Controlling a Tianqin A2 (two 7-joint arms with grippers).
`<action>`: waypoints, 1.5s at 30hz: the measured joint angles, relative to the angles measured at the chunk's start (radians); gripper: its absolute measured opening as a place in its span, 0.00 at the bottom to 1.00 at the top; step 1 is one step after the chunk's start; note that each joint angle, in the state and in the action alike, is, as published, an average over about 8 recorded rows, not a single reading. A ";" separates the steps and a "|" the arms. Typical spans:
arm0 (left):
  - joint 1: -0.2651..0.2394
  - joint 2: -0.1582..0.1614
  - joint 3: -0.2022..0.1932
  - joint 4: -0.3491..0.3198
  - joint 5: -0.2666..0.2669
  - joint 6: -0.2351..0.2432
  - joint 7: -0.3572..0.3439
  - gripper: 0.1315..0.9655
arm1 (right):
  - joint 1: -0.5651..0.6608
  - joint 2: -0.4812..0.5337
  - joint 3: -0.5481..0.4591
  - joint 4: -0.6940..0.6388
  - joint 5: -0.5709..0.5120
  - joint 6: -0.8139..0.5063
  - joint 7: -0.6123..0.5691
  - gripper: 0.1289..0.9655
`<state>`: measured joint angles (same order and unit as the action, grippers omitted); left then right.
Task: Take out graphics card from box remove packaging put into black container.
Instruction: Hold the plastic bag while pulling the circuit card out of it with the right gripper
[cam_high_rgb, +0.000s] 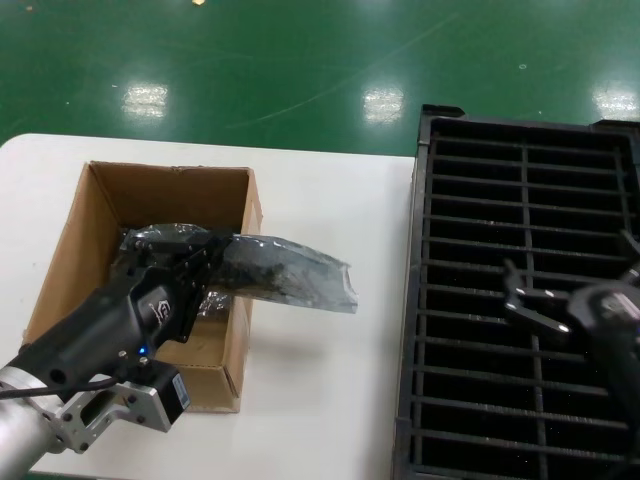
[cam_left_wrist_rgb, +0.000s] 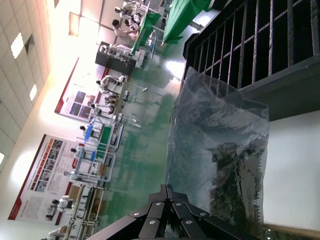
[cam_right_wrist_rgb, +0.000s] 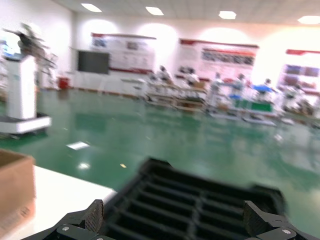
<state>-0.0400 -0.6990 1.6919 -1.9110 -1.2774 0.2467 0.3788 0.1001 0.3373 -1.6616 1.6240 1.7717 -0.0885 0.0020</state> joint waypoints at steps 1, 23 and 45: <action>0.000 0.000 0.000 0.000 0.000 0.000 0.000 0.01 | 0.011 0.001 -0.010 0.003 -0.003 -0.007 -0.001 1.00; 0.000 0.000 0.000 0.000 0.000 0.000 0.000 0.01 | 0.075 0.095 -0.226 0.027 -0.098 -0.064 0.122 0.97; 0.000 0.000 0.000 0.000 0.000 0.000 0.000 0.01 | 0.064 0.117 -0.311 0.072 -0.159 -0.207 0.135 0.67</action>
<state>-0.0400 -0.6990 1.6919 -1.9110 -1.2774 0.2467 0.3787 0.1646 0.4545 -1.9724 1.6961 1.6124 -0.2950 0.1375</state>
